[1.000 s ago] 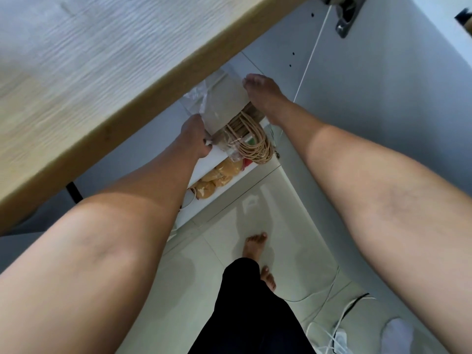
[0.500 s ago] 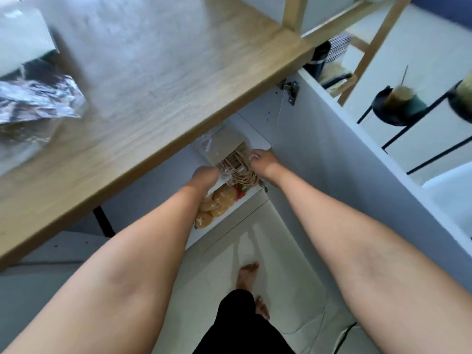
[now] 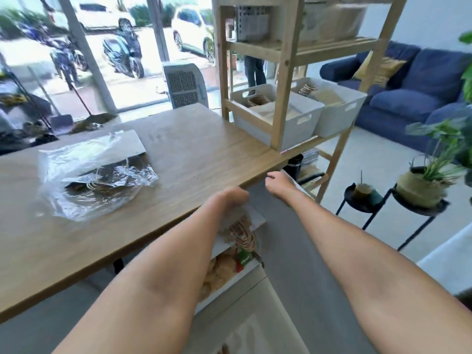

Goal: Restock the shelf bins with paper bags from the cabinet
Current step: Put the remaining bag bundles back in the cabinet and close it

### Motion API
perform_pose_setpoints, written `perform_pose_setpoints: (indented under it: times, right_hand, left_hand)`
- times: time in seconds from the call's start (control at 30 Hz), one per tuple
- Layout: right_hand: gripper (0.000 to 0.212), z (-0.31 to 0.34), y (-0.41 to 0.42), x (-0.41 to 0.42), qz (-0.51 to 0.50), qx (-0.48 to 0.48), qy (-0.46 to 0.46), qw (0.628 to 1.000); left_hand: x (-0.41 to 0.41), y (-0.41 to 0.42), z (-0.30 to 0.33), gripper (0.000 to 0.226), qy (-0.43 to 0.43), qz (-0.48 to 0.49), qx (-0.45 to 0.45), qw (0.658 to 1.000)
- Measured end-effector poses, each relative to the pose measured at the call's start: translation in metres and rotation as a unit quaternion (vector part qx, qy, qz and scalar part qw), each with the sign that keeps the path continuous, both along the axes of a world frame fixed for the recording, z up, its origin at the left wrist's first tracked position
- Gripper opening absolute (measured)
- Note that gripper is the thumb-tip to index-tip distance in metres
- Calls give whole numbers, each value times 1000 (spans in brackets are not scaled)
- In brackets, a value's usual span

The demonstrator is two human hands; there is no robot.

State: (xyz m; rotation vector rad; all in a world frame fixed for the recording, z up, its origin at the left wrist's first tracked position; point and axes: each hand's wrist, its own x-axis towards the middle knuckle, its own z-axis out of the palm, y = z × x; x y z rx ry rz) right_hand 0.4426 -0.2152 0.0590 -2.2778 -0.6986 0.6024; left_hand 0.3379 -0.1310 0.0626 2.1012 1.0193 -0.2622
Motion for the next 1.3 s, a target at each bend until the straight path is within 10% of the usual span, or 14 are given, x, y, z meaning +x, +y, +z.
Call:
perform_pose_setpoints:
  times: [0.33,0.6,0.8,1.3]
  right_hand:
    - [38,53,71,-44,56,51,-69,995]
    - [25,57,185,-114,100,114,39,988]
    - [22,55,259,-135,81,99,107,986]
    - [28,7,351,-146,39,60,133,988]
  left_hand:
    - [-87,99,70,18,-118,166,10,979]
    - [-208,202,101,20,-295,316,109,895]
    - [-277,269,75,30,-186,451,195,851]
    - [-289,363,4,81,-253,496,-45,830]
